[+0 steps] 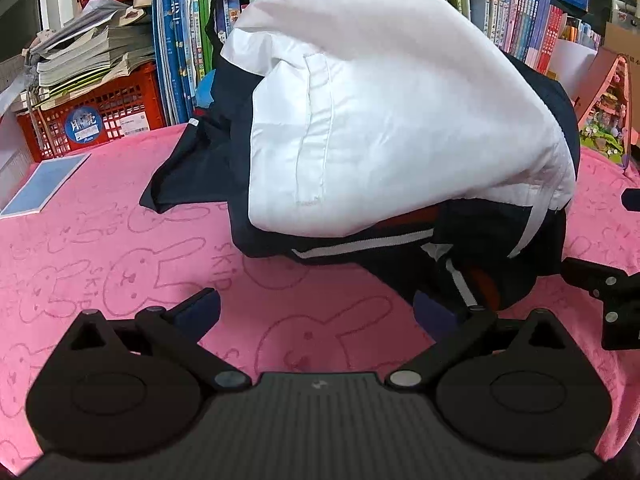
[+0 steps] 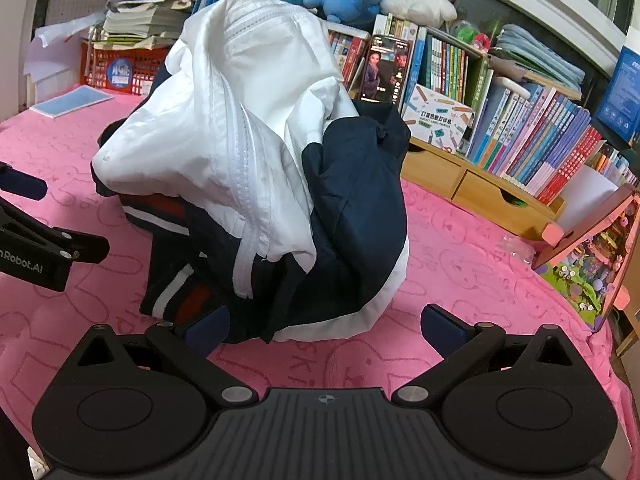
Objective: Fold clothes
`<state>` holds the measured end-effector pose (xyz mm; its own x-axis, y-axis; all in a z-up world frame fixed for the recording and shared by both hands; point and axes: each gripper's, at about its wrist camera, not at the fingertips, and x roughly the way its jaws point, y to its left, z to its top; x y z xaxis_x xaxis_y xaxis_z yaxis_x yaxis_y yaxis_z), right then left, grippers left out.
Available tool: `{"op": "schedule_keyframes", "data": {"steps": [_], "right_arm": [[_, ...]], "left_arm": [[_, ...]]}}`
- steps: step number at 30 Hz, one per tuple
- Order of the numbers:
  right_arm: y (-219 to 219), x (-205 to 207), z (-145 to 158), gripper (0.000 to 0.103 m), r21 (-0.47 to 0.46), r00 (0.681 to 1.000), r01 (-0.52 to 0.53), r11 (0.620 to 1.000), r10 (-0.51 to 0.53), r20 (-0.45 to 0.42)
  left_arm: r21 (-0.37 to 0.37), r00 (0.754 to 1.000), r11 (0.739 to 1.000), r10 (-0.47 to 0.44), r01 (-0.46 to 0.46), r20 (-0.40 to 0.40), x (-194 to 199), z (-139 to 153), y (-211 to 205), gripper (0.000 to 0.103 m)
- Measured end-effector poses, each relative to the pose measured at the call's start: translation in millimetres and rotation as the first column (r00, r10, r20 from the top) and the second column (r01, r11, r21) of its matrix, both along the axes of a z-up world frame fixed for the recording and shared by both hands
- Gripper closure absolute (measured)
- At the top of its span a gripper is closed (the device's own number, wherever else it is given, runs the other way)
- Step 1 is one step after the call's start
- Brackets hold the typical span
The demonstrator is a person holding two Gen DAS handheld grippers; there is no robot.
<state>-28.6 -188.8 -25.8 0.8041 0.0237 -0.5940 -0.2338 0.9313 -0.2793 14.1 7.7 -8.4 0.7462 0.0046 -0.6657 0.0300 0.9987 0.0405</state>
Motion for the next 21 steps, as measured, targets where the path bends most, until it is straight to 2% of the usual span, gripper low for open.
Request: {"op": "schedule_keyframes", "data": {"steps": [5, 11, 21], "right_arm": [[-4, -1, 1, 0.0, 0.008, 1.0, 0.006, 1.0, -0.006, 0.001], [-5, 0, 0, 0.0, -0.006, 1.0, 0.006, 1.0, -0.006, 0.003], [-4, -1, 1, 0.0, -0.012, 1.0, 0.003, 1.0, -0.003, 0.009]], "left_arm": [[-0.003, 1.0, 1.0, -0.02, 0.02, -0.002, -1, 0, -2, 0.0], [0.038, 0.998, 0.998, -0.054, 0.054, 0.012, -5, -1, -11, 0.0], [0.027, 0.998, 0.998, -0.055, 0.055, -0.004, -3, -4, -11, 0.0]]}}
